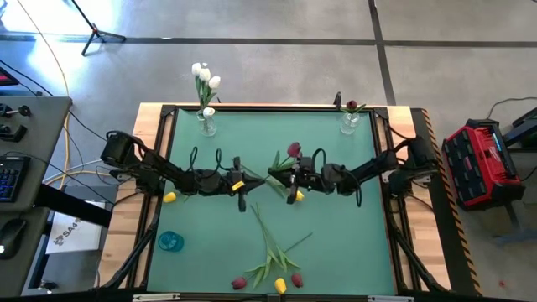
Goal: Sort flowers into vase by color
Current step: Put the red flower into the right transparent vase
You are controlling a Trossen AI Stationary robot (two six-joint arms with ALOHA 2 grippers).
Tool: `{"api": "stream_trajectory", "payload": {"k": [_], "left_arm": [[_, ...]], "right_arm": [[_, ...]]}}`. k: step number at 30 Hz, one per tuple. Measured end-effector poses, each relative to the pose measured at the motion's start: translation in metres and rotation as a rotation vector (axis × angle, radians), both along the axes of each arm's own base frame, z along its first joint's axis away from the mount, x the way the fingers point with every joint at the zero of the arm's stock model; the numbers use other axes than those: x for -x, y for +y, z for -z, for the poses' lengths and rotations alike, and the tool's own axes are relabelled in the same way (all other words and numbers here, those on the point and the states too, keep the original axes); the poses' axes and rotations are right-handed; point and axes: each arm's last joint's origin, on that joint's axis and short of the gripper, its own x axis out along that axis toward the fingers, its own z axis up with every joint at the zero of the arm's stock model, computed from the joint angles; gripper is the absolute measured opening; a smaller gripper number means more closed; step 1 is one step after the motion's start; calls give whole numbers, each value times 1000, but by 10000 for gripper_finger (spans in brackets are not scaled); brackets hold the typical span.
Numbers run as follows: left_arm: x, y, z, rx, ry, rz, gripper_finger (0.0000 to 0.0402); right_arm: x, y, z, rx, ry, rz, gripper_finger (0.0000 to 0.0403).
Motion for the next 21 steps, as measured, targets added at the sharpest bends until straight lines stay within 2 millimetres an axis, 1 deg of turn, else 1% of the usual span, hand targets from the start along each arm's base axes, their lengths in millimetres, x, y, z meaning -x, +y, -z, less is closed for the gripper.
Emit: {"api": "stream_trajectory", "payload": {"k": [4,7,9,11,14,17,21], "left_arm": [[0,1,2,14,20,-36,33],[1,4,7,32,67,-76,68],[2,6,10,47,92,-105,91],[3,8,12,58,118,-124,110],[4,10,13,70,135,-138,130],[4,10,10,71,129,-138,137],[6,10,6,67,128,-137,136]], "right_arm": [[0,-3,3,7,62,14,3],[4,-6,-4,11,116,42,3],[10,-7,-8,17,193,81,2],[18,-9,-14,25,271,126,2],[34,-11,-30,30,336,193,1],[51,-12,-41,28,411,240,1],[75,-15,-56,14,466,300,1]]}}
